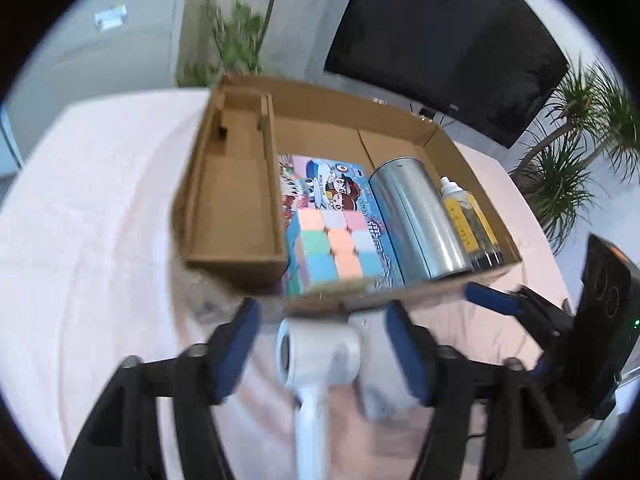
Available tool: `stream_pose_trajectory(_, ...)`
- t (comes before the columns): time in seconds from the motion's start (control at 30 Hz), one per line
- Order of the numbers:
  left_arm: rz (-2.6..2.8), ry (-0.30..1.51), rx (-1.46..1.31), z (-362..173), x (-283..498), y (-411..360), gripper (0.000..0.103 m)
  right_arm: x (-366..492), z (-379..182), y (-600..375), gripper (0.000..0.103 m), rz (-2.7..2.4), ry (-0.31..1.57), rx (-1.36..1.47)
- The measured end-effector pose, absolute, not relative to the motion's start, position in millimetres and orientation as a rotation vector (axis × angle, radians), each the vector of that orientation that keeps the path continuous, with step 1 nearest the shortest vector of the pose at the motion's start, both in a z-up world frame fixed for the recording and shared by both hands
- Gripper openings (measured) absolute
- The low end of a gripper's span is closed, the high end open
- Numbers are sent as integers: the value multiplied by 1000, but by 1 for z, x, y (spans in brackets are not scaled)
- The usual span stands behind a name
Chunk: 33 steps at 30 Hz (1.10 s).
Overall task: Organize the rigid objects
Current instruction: 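Carry the cube into the box and release it beside the game box, then grasp the white-grey phone holder on the table with the left tool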
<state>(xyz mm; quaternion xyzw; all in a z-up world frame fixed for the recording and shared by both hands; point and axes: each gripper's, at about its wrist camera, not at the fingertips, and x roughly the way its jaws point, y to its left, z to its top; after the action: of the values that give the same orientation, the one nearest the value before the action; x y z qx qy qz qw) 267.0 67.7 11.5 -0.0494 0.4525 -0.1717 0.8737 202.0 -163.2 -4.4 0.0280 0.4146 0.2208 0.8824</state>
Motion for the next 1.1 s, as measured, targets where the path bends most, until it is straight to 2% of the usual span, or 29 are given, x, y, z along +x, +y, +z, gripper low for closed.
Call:
stream_pose_trajectory(0.03, -336, 923, -95, 12, 257, 69, 84, 190, -7, -169, 99, 431, 857, 67)
stream_pose_trajectory(0.1, -319, 904, -88, 8, 239, 67, 84, 175, -28, -170, 100, 371, 936, 108)
stream_pose_trajectory(0.17, -341, 927, -120, -1, 234, 63, 84, 175, -52, -154, 95, 397, 1039, 101)
stream_pose_trajectory(0.3, -385, 1035, -246, -28, 232, 57, 80, 182, -68, -137, 85, 329, 1047, 75)
stream_pose_trajectory(0.37, -412, 1059, -282, -35, 229, 50, 70, 184, -70, -135, 74, 307, 1031, 55)
stream_pose_trajectory(0.4, -436, 1076, -299, -38, 229, 43, 65, 184, -73, -137, 64, 314, 1026, 62)
stream_pose_trajectory(0.47, -471, 1100, -288, -40, 228, 30, 57, 182, -74, -144, 55, 325, 1016, 102)
stream_pose_trajectory(0.53, -510, 1121, -273, -42, 223, 16, 49, 175, -71, -153, 30, 321, 984, 95)
stream_pose_trajectory(0.6, -525, 1156, -269, -49, 221, 1, 48, 168, -71, -171, 13, 338, 989, 136)
stream_pose_trajectory(0.73, -484, 1211, -266, -67, 225, -16, 45, 151, -73, -200, 16, 384, 1017, 206)
stream_pose_trajectory(0.77, -463, 1203, -265, -67, 226, -16, 45, 147, -72, -206, 20, 386, 1007, 211)
stream_pose_trajectory(0.8, -433, 1202, -256, -66, 229, -16, 46, 143, -69, -209, 36, 383, 987, 197)
stream_pose_trajectory(0.83, -389, 1197, -233, -64, 232, -16, 47, 141, -68, -212, 60, 384, 967, 190)
stream_pose_trajectory(0.9, -286, 1201, -177, -65, 236, -15, 47, 140, -64, -216, 77, 387, 932, 191)
stream_pose_trajectory(1.03, -311, 1268, -182, -83, 244, -25, 50, 145, -65, -213, 77, 423, 941, 201)
stream_pose_trajectory(1.1, -341, 1278, -198, -81, 244, -31, 46, 150, -68, -210, 77, 441, 951, 193)
